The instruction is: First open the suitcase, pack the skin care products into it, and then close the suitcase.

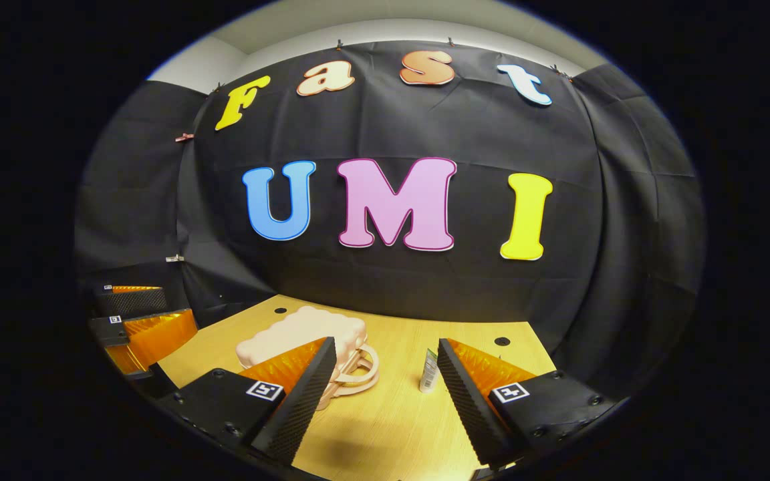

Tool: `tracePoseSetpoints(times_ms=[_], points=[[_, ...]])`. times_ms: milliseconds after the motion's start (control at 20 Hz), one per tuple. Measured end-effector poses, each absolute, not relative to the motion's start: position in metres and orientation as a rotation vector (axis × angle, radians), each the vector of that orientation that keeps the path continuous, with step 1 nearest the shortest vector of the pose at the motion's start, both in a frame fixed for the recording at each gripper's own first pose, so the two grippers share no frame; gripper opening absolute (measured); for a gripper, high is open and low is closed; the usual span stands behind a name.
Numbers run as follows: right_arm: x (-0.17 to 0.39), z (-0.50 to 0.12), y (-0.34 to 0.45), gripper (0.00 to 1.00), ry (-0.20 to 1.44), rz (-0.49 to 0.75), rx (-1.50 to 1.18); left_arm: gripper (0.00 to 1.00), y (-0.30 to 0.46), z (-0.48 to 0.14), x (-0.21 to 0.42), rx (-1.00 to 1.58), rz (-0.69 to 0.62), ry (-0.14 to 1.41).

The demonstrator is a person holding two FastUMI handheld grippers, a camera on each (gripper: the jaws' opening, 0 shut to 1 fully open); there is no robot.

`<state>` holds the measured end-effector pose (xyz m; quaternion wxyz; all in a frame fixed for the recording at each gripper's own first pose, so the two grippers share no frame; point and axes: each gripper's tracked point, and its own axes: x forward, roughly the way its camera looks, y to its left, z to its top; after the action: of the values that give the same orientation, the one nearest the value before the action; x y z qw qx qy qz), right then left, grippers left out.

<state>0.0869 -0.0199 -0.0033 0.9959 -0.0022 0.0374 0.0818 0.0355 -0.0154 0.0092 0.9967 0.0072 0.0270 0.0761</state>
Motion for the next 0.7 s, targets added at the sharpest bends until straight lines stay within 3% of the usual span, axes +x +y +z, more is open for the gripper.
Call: tracePoseSetpoints(times_ms=[350, 700], points=[[0.101, 0.004, -0.084, 0.97, 0.038, 0.076, 0.002, 0.97, -0.057, -0.007, 0.102, -0.004, 0.042, 0.096], [0.123, -0.016, -0.156, 0.96, 0.071, -0.015, 0.056, 0.96, -0.09, -0.102, 0.228, 0.029, -0.03, 0.302]])
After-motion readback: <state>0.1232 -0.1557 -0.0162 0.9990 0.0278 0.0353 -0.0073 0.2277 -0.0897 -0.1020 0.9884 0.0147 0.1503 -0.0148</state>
